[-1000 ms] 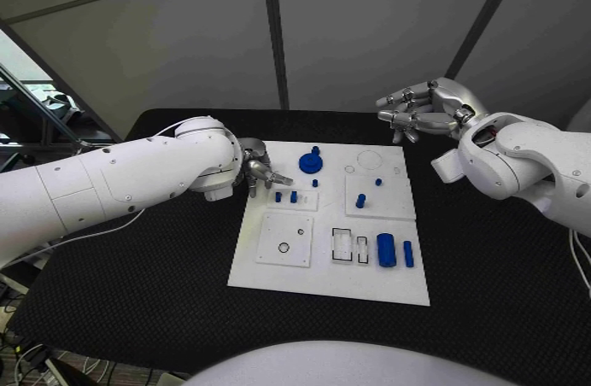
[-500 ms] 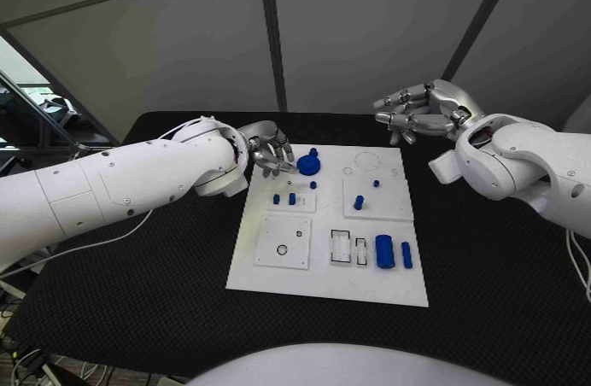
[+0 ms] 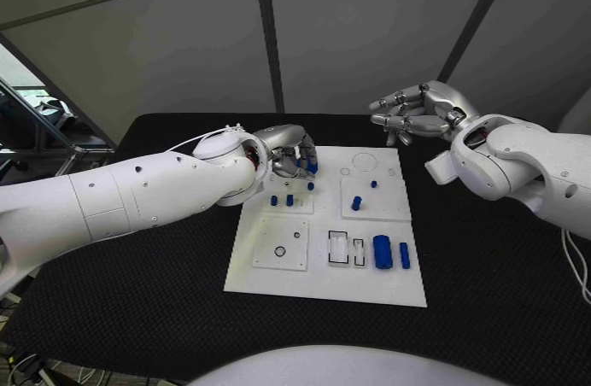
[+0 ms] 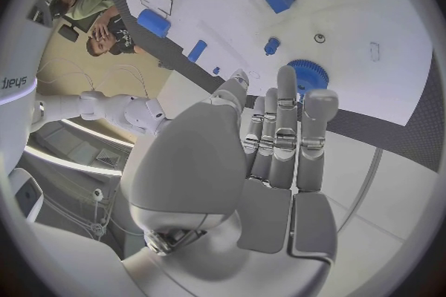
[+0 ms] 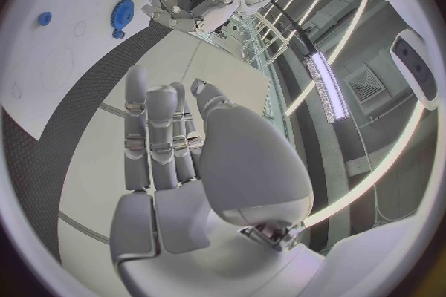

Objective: Assemble the parts on the task board

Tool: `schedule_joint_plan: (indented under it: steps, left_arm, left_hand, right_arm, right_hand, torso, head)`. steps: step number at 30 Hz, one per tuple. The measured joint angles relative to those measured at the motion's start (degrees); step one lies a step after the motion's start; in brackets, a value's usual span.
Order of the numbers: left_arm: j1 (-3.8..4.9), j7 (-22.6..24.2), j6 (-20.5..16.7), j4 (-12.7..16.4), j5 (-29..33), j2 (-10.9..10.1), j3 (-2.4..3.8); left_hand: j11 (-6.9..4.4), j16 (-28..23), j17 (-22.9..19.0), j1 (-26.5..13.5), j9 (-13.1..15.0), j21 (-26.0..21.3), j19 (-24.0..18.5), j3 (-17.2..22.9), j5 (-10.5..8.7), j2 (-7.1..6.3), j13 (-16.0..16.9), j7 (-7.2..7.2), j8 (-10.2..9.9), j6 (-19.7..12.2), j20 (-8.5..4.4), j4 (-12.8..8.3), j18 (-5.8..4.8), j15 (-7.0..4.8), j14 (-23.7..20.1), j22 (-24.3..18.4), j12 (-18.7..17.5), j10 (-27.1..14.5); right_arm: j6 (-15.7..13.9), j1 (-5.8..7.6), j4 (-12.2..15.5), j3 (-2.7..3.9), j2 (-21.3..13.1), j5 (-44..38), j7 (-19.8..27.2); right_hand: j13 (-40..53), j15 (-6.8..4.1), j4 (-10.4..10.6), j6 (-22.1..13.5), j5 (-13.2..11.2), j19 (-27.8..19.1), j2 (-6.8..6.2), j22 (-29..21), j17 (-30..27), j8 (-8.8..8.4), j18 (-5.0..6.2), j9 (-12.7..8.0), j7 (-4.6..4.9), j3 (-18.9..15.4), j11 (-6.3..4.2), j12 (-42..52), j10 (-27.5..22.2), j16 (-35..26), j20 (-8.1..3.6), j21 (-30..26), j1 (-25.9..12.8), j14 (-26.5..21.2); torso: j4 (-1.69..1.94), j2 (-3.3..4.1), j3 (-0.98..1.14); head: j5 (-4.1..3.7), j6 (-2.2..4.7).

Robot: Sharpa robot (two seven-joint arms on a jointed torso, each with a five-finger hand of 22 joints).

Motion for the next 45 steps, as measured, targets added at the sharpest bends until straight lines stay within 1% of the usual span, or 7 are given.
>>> schedule_joint_plan:
  steps: [2,4,15,17,22,24,45]
  left_arm:
    - [-0.04,0.23,0.16,-0.39,-1.65,0.48,-0.15]
    - [-0.12,0.41,0.45,-0.88,-3.49,1.06,-0.24]
    - [-0.42,0.53,2.73,-3.20,-8.64,3.17,-0.36]
    - [-0.49,0.50,3.27,-3.52,-9.08,3.54,-0.37]
    - [-0.69,0.20,5.07,-4.45,-9.99,4.33,-0.37]
    - [-0.72,0.07,5.70,-4.66,-10.21,4.42,-0.37]
    - [-1.14,-0.76,9.59,-6.72,-11.03,5.63,-0.37]
  left_hand:
    - [-0.43,1.78,0.56,-0.02,-1.17,3.44,2.27,0.13,0.00,-0.02,-1.89,0.09,-0.83,0.96,-0.34,0.13,-0.05,-0.36,1.11,2.04,-1.56,0.43]
    - [-0.52,3.24,0.99,-0.01,-2.11,6.16,4.02,0.16,0.00,-0.46,-3.44,-0.04,-1.55,1.64,-0.53,0.16,-4.42,-0.46,2.27,3.58,-2.81,1.19]
    - [-0.37,7.03,1.71,0.00,-5.25,11.71,7.86,0.94,0.00,-0.48,-9.00,0.14,-4.35,4.28,-0.95,0.01,-2.26,-0.75,4.15,4.13,-8.69,2.77]
    - [-0.30,7.08,1.71,0.22,-5.56,12.03,8.07,1.22,0.00,-0.69,-9.56,0.04,-4.83,4.38,-1.15,-0.04,-5.81,-0.75,4.15,4.13,-9.33,2.96]
    - [-0.29,7.30,1.71,0.22,-5.90,12.45,8.41,1.44,0.00,-0.69,-10.20,0.06,-5.07,4.68,-1.09,-0.13,-5.64,-0.75,4.15,4.12,-9.91,3.40]
    - [-0.50,7.37,1.71,0.22,-5.99,12.69,8.47,1.73,0.00,-0.69,-10.42,-0.07,-5.28,4.89,-1.16,-0.15,-2.16,-0.75,4.15,4.13,-10.06,3.60]
    - [-0.50,8.37,1.45,0.90,-6.92,13.70,9.29,5.54,0.00,-0.61,-13.07,-0.35,-6.61,7.23,-1.16,-0.76,-2.24,-0.96,3.94,4.11,-13.25,6.45]
  right_arm:
    - [0.00,0.00,0.01,0.00,0.00,-0.03,0.00]
    - [0.00,0.00,0.03,0.00,0.00,-0.06,0.00]
    - [0.00,0.00,0.01,0.00,0.28,-0.17,0.00]
    - [0.00,0.00,0.02,0.00,0.28,-0.18,0.00]
    - [0.00,0.00,0.11,0.00,0.27,-0.20,0.00]
    - [0.00,0.00,0.14,0.00,0.24,-0.21,0.00]
    - [0.00,0.01,0.20,0.00,0.33,-0.21,-0.03]
  right_hand:
    - [0.00,0.00,0.00,0.00,0.29,0.00,0.00,-0.05,0.00,0.00,0.00,0.00,0.00,0.00,0.00,0.00,0.00,0.00,0.00,0.00,0.00,0.00]
    - [-0.02,0.00,0.00,0.00,0.29,0.00,0.00,-0.05,0.00,0.00,0.00,0.00,0.00,0.00,0.00,0.00,0.00,0.00,0.00,0.00,0.00,0.00]
    - [-0.04,0.21,-0.18,0.00,0.29,0.00,0.00,-0.05,-0.01,0.00,0.00,0.00,0.00,0.18,0.00,0.00,0.00,0.00,0.00,0.00,0.00,0.20]
    - [-0.04,0.21,-0.18,0.00,0.29,0.00,0.00,-0.05,-0.01,0.00,0.00,0.00,0.00,0.18,0.00,0.00,0.00,0.00,0.00,0.00,0.00,0.20]
    - [-0.04,0.21,-0.18,0.00,0.29,0.00,0.00,-0.05,-0.01,0.00,0.00,0.00,0.00,0.18,0.00,0.00,0.00,0.00,0.00,0.00,0.00,0.20]
    - [-0.04,0.21,-0.18,0.00,0.29,0.00,0.00,-0.05,-0.01,0.00,0.00,0.00,0.00,0.18,0.00,0.00,0.00,0.00,0.00,0.00,0.00,0.20]
    - [-0.08,0.21,-0.02,0.00,0.65,-0.01,0.00,-0.08,0.15,0.00,0.00,0.00,0.00,0.34,0.00,0.00,0.00,0.00,0.00,0.00,0.00,0.20]
  torso:
    - [0.00,0.01,0.02]
    - [0.00,0.01,0.02]
    - [0.00,0.00,0.01]
    - [0.00,-0.01,0.01]
    - [0.02,-0.03,0.00]
    - [0.03,-0.04,0.00]
    - [0.12,-0.09,-0.03]
  head:
    - [-0.05,0.01]
    - [-0.09,0.01]
    - [-0.30,-0.03]
    - [-0.39,-0.01]
    - [-0.48,-0.07]
    - [-0.49,-0.13]
    - [-0.67,-0.30]
